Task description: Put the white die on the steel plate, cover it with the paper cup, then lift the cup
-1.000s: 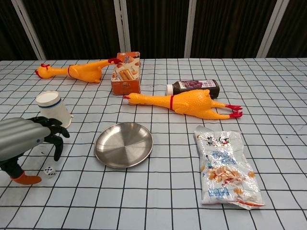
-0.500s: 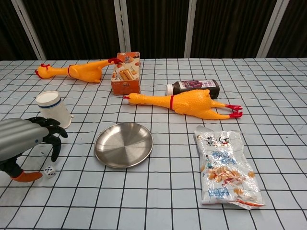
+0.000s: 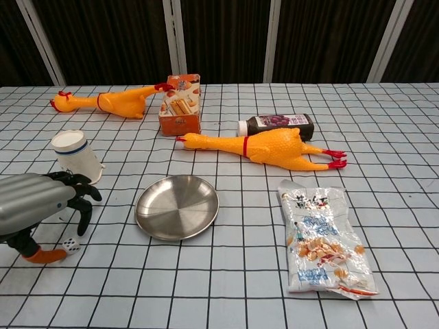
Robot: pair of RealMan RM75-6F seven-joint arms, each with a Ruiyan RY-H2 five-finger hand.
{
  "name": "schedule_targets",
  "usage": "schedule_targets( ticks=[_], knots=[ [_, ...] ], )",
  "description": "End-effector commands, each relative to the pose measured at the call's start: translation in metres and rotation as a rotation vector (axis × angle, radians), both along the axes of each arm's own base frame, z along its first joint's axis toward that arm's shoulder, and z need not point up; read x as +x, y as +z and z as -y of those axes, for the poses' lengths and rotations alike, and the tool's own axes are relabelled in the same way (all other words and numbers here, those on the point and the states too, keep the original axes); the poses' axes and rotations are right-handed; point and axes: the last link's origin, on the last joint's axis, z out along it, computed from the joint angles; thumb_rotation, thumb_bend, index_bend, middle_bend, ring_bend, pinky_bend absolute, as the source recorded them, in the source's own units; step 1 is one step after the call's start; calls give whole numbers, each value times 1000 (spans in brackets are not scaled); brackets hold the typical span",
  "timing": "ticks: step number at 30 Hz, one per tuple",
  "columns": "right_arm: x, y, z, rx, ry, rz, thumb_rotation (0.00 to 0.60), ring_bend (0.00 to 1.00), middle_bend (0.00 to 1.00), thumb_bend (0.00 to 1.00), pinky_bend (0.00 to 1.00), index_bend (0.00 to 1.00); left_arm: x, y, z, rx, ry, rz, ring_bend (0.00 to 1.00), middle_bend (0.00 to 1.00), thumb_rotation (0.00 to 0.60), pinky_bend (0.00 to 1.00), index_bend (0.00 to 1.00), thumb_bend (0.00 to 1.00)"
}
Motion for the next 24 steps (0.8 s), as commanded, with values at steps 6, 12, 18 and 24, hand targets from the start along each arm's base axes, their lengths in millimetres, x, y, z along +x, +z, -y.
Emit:
schedule_targets(
  ticks=[6,12,18,24],
  knots=[
    [1,0,-1,3,-2,3,600,53,46,124,0,63,1,-2,2,-13,-2,7,0,135,600,0,465,401],
    [0,0,-1,5,-8,5,600,53,46,124,0,63,0,-2,2,-12,2,10,0,143,600,0,504,403],
    [-1,1,-1,6,-13,8,600,53,46,124,0,62,-1,-3,2,-14,5,6,0,146,600,0,517,408],
    [0,0,0,10,-16,10,600,53,46,124,0,63,-1,-4,2,-15,4,6,0,152,600,0,531,413]
  ],
)
